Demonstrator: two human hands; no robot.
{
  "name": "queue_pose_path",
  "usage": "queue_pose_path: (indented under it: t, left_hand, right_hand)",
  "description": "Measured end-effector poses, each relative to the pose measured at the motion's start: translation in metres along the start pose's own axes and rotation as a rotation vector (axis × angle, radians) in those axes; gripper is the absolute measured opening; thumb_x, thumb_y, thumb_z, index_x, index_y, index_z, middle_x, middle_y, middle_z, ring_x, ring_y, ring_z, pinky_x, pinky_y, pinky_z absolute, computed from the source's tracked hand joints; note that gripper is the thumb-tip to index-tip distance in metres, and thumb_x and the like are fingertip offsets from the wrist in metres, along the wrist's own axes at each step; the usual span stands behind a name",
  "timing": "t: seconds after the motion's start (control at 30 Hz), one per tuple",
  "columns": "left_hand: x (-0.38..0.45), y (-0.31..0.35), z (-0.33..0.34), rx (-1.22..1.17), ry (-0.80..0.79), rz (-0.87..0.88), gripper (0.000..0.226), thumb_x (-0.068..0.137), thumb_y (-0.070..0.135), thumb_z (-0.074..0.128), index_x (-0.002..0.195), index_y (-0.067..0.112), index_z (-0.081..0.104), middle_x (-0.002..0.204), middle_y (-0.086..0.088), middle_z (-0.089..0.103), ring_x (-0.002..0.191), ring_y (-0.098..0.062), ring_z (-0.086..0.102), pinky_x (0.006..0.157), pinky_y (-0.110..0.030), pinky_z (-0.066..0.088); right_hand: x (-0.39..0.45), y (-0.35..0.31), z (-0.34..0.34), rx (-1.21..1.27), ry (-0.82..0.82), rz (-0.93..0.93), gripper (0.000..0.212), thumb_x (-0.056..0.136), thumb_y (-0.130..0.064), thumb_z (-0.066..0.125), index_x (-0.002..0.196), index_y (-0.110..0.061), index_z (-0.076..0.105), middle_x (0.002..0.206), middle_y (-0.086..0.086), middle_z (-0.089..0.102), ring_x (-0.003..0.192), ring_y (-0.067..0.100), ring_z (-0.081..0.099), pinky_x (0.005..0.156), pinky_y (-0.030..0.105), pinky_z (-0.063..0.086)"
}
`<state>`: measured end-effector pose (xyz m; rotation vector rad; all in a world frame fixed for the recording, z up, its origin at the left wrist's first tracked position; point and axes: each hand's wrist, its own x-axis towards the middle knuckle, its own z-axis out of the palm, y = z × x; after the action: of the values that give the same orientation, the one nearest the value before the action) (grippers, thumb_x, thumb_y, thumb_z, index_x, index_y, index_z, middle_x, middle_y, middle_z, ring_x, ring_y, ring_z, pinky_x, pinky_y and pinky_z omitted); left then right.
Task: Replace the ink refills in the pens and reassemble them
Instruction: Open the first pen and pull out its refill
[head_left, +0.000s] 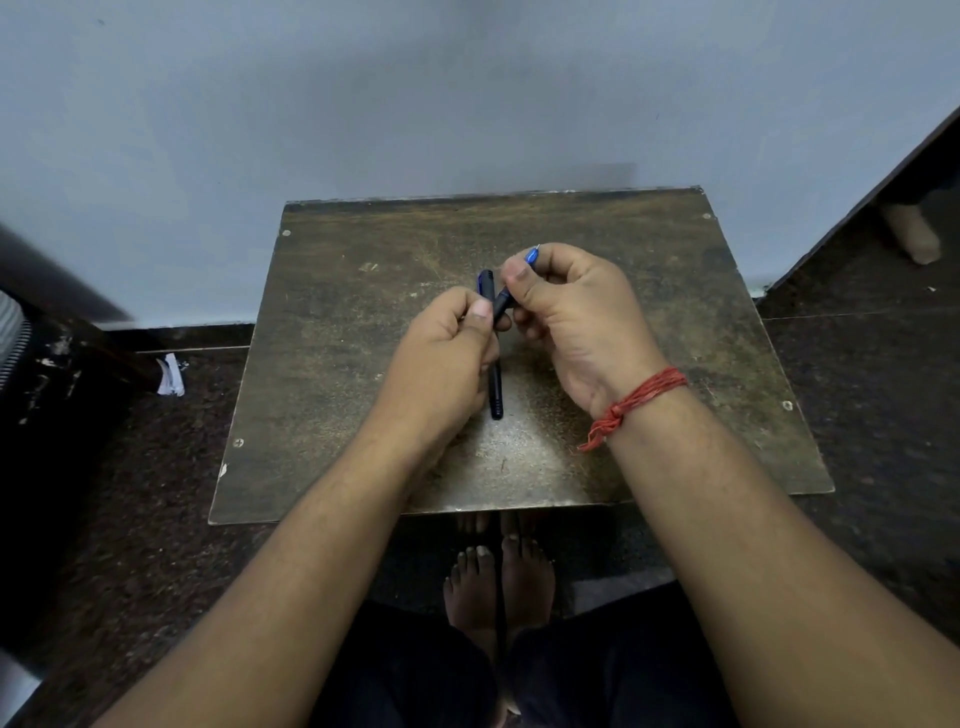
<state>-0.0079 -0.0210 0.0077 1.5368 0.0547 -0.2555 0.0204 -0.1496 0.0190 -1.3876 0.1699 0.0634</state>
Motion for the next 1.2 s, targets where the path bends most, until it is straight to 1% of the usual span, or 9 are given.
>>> queue_pose_path:
  t: [0.17,0.3,0.43,0.57,0.77,0.87,0.97,1.1,1.2]
  left_hand:
    - [-0.002,0.005,0.0,-0.127,-0.036,-0.044,0.032,0.113,0.025,0.035,0.091,0.013,0.055,0.054,0.007,0.036,0.039,-0.002,0.023,0.039,-0.016,0.018]
    - [-0.002,0.001,0.002,-0.084,-0.001,-0.036,0.032,0.112,0.025,0.036,0.088,0.014,0.055,0.053,0.008,0.039,0.038,-0.002,0.026,0.038,-0.018,0.021]
    - [0.002,-0.007,0.0,0.065,0.042,0.022,0.032,0.105,0.04,0.042,0.084,0.027,0.062,0.057,0.01,0.044,0.043,-0.003,0.033,0.047,-0.029,0.026]
    - [0.004,-0.012,-0.001,0.114,0.048,0.035,0.029,0.096,0.047,0.043,0.084,0.027,0.061,0.059,0.012,0.045,0.045,-0.002,0.035,0.05,-0.032,0.025]
    - [0.006,-0.013,-0.004,0.13,0.078,0.026,0.036,0.095,0.049,0.043,0.09,0.018,0.06,0.06,0.011,0.046,0.046,-0.005,0.035,0.051,-0.032,0.025]
    - [0.005,-0.014,-0.003,0.132,0.076,0.03,0.031,0.095,0.049,0.043,0.086,0.027,0.062,0.06,0.013,0.046,0.046,-0.004,0.036,0.05,-0.033,0.026]
    - [0.005,-0.014,-0.003,0.14,0.079,0.032,0.03,0.096,0.049,0.043,0.085,0.029,0.063,0.06,0.014,0.047,0.047,-0.003,0.037,0.051,-0.033,0.027]
    - [0.005,-0.012,-0.003,0.138,0.086,0.043,0.034,0.097,0.046,0.042,0.09,0.019,0.061,0.06,0.013,0.045,0.047,-0.004,0.035,0.051,-0.032,0.026]
    - [0.005,-0.013,-0.004,0.152,0.092,0.043,0.038,0.104,0.04,0.041,0.098,0.006,0.058,0.06,0.012,0.045,0.048,-0.005,0.035,0.051,-0.031,0.026]
  right_hand:
    - [0.004,0.0,-0.003,0.036,-0.085,-0.026,0.013,0.095,-0.005,0.062,0.084,-0.009,0.067,0.071,0.01,0.062,0.054,0.013,0.055,0.051,0.022,0.039]
    - [0.006,0.004,-0.006,0.04,-0.096,0.011,0.007,0.095,-0.012,0.064,0.096,-0.01,0.071,0.084,0.007,0.07,0.065,0.018,0.061,0.058,0.027,0.041]
    - [0.007,0.005,-0.011,-0.022,0.03,-0.013,0.011,0.089,-0.021,0.074,0.087,-0.014,0.065,0.073,-0.001,0.068,0.064,0.012,0.061,0.053,0.024,0.043]
    - [0.008,0.006,-0.011,-0.016,0.013,-0.02,0.009,0.089,-0.009,0.073,0.085,-0.012,0.065,0.069,0.0,0.067,0.06,0.01,0.06,0.05,0.022,0.042]
    - [0.004,0.001,-0.013,0.093,-0.038,0.028,0.017,0.095,0.0,0.059,0.108,-0.007,0.067,0.097,0.011,0.076,0.09,0.023,0.071,0.071,0.029,0.054]
    - [0.005,0.004,-0.01,0.046,0.013,0.014,0.01,0.091,-0.013,0.069,0.101,-0.011,0.065,0.094,0.012,0.073,0.087,0.025,0.069,0.067,0.032,0.053]
    - [0.007,0.008,-0.009,-0.046,0.033,-0.01,0.017,0.082,-0.022,0.077,0.089,-0.015,0.064,0.082,0.008,0.069,0.077,0.023,0.065,0.065,0.039,0.05]
    - [0.006,0.007,-0.01,-0.043,-0.008,-0.009,0.005,0.089,-0.013,0.071,0.093,-0.012,0.069,0.087,0.009,0.073,0.076,0.02,0.068,0.068,0.037,0.049]
    - [0.003,0.002,-0.01,-0.003,-0.033,0.018,0.015,0.094,-0.002,0.059,0.1,-0.007,0.071,0.094,0.014,0.075,0.076,0.023,0.07,0.065,0.029,0.052]
